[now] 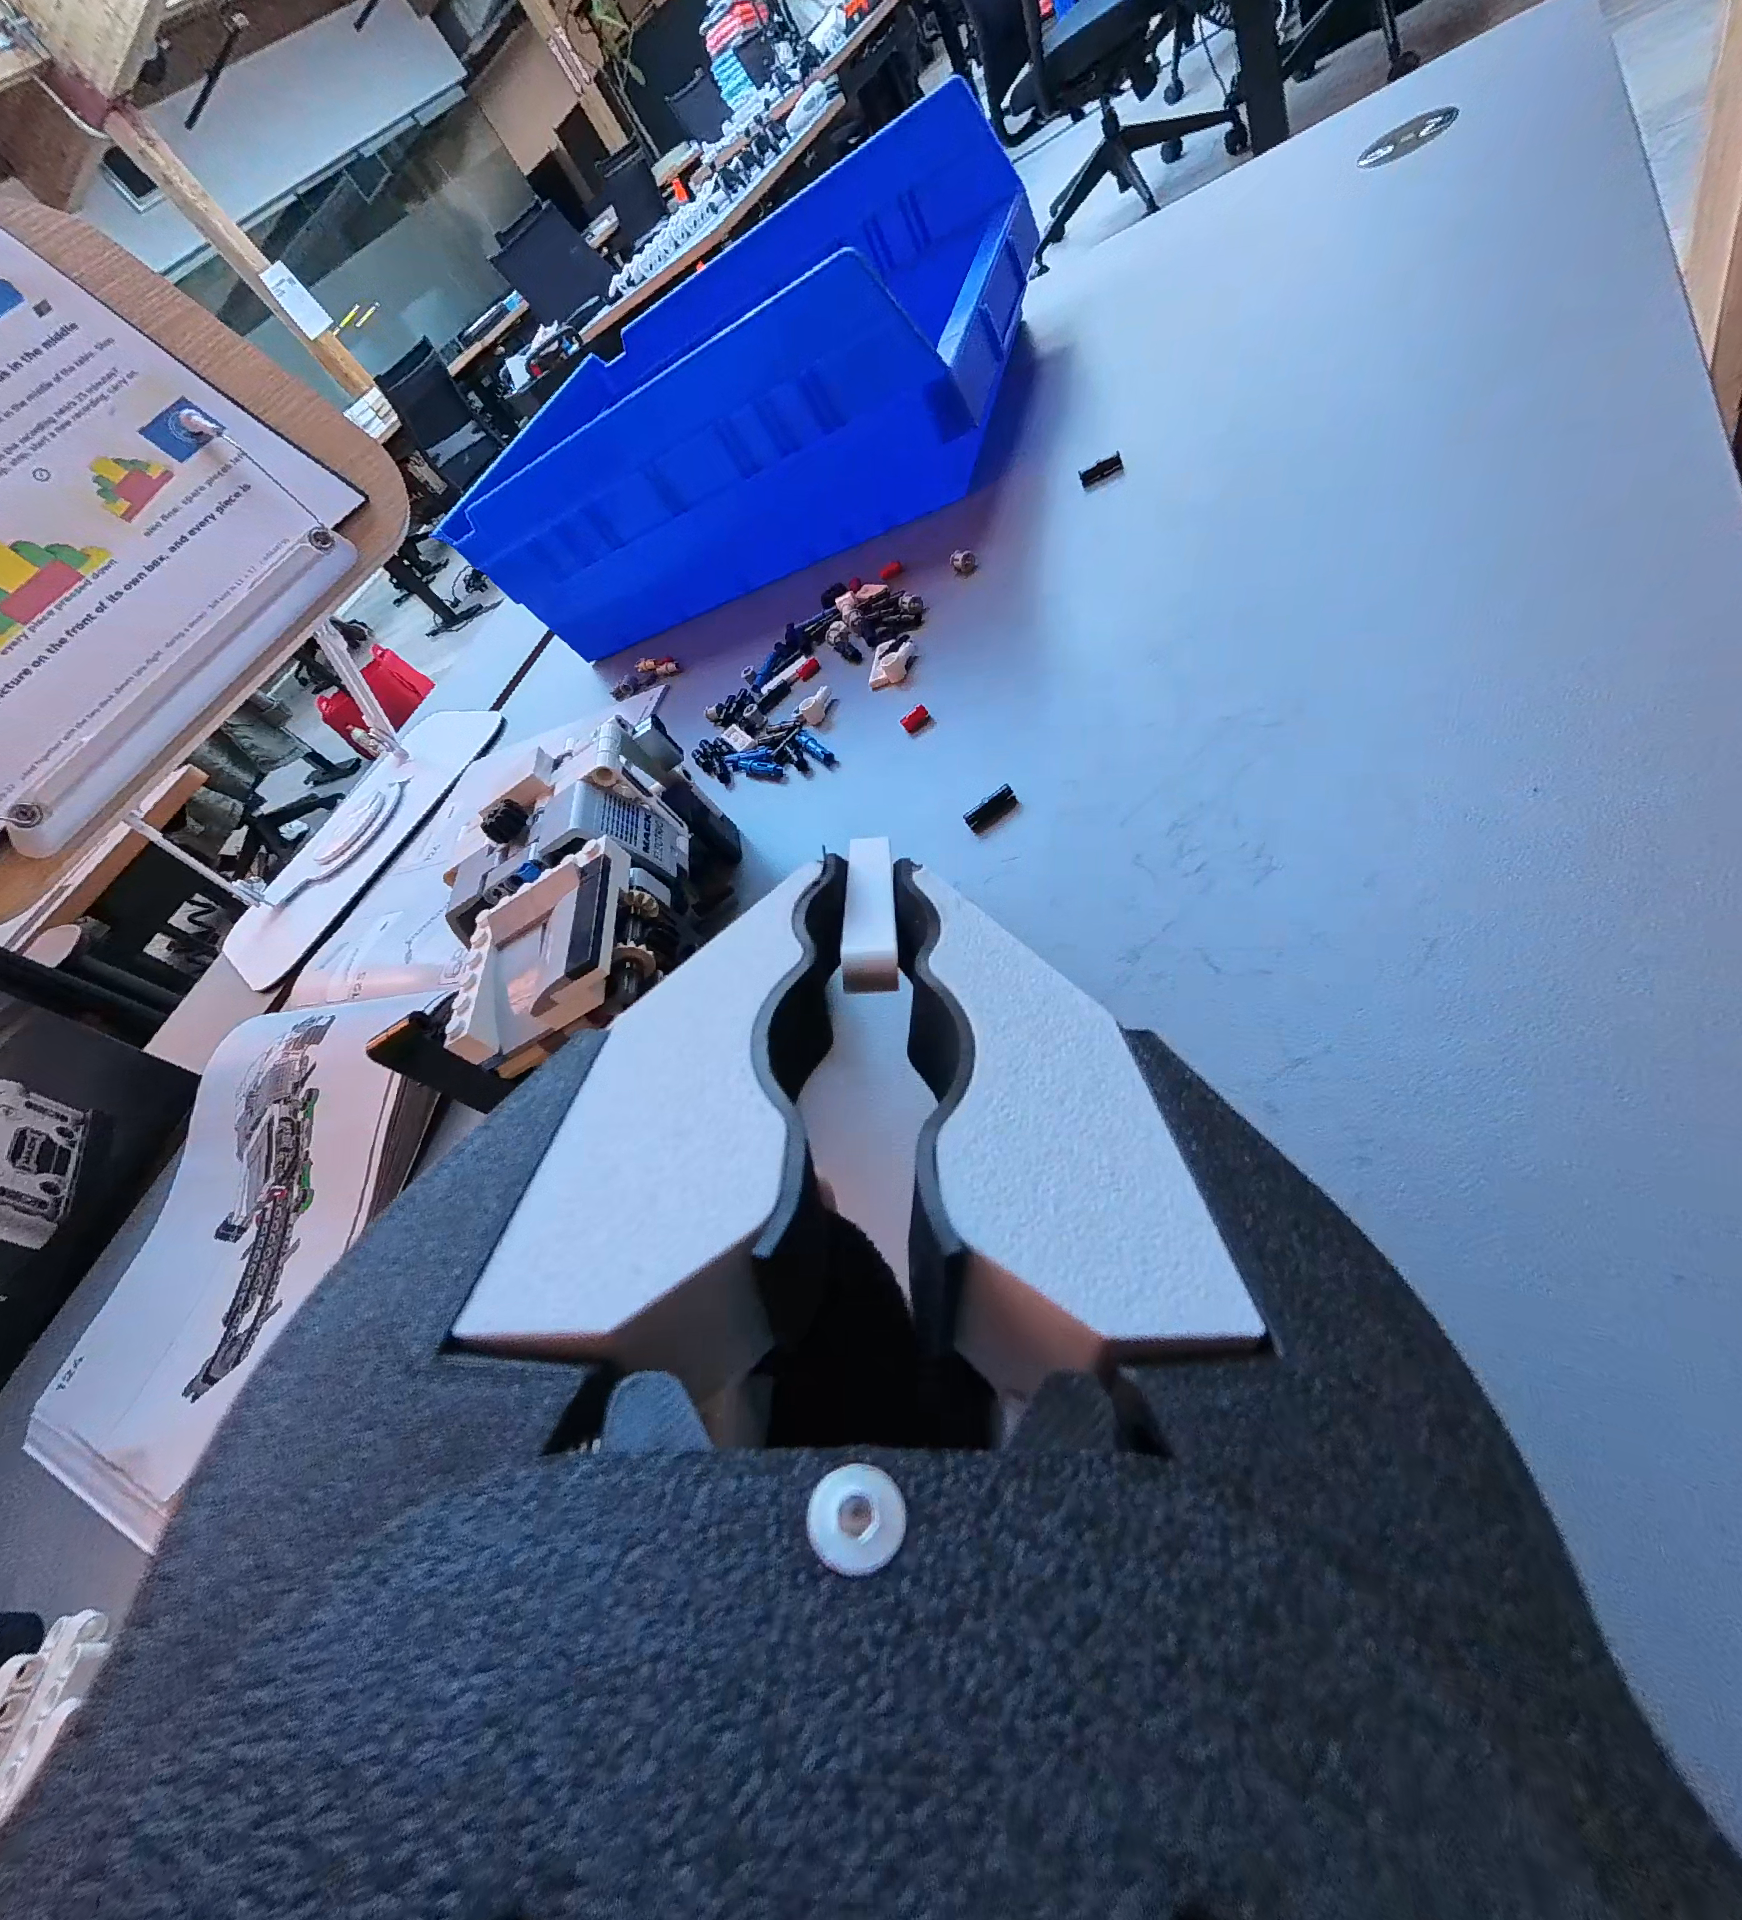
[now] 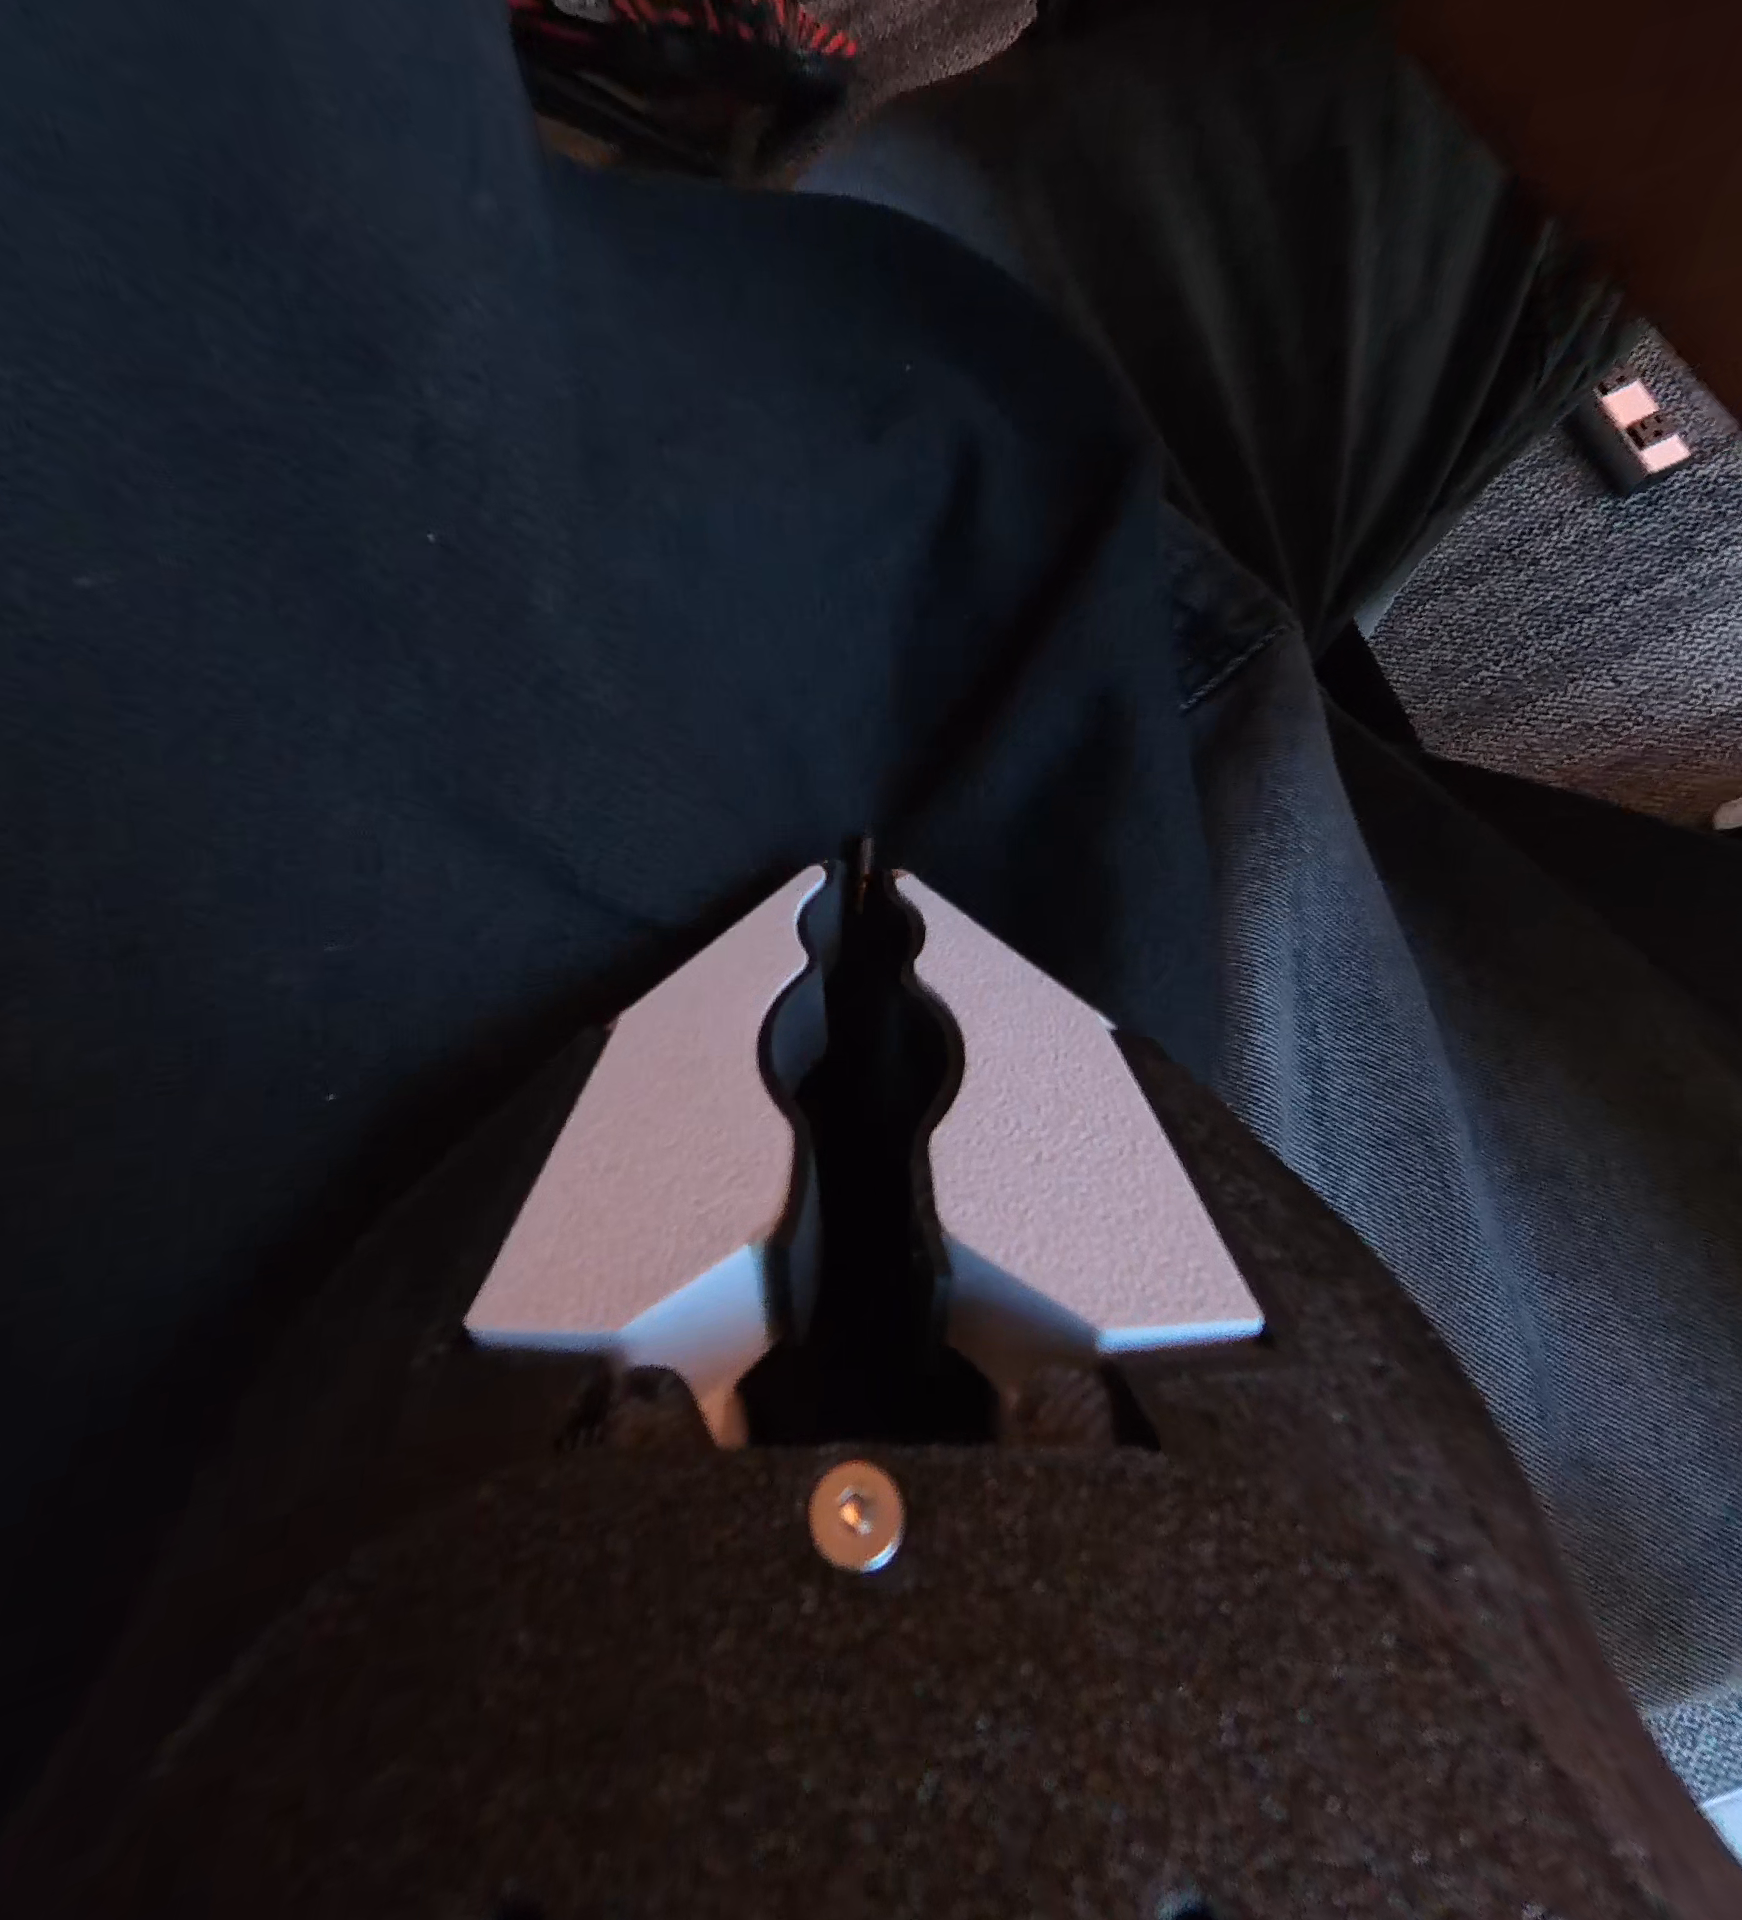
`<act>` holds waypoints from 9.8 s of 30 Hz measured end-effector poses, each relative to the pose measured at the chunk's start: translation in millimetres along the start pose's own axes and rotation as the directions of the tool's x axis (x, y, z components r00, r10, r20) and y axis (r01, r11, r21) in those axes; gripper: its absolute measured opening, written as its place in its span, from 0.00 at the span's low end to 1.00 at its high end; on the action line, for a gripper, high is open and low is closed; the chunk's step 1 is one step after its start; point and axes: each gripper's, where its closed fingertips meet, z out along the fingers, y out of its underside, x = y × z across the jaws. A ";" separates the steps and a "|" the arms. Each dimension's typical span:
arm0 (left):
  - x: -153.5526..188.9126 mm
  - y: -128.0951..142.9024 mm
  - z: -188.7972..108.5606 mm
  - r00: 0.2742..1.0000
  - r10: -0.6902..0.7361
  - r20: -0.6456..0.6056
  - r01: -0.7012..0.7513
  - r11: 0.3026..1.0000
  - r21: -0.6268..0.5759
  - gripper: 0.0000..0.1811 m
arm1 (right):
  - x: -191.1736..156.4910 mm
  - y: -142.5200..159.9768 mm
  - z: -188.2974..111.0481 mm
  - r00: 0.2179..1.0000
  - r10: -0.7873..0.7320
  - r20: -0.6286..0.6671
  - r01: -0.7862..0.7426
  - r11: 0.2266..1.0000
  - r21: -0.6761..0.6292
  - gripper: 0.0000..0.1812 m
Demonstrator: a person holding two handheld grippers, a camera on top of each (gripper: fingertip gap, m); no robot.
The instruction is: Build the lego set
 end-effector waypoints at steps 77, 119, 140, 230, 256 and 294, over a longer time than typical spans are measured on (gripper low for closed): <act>-22.0 0.7 1.5 0.992 0.112 -0.052 -0.108 0.991 0.082 0.03 | 227.1 -198.8 -71.5 0.893 0.386 0.232 -0.447 0.700 0.558 0.02; -8.3 11.7 -14.1 0.887 0.443 -0.132 -0.431 0.896 0.110 0.03 | 209.9 -191.8 -55.0 0.906 0.330 0.264 -0.417 0.800 0.432 0.01; -7.3 10.4 -12.3 0.887 0.446 -0.115 -0.435 0.893 0.113 0.03 | 210.5 -192.6 -55.8 0.896 0.340 0.286 -0.437 0.787 0.435 0.01; -13.9 23.3 -2.3 0.995 0.074 -0.066 -0.076 0.997 -0.029 0.04 | 187.0 -133.2 -57.2 0.982 -0.173 -0.079 0.186 0.962 0.201 0.05; 0.6 22.7 -5.7 0.975 0.199 -0.099 -0.199 0.980 0.004 0.04 | 182.4 -126.5 -46.9 0.972 -0.235 -0.004 0.234 0.965 0.115 0.13; 2.6 21.7 -8.6 0.962 0.265 -0.070 -0.265 0.964 0.007 0.04 | 182.2 -135.8 -35.9 0.903 -0.428 0.029 0.422 0.898 0.124 0.09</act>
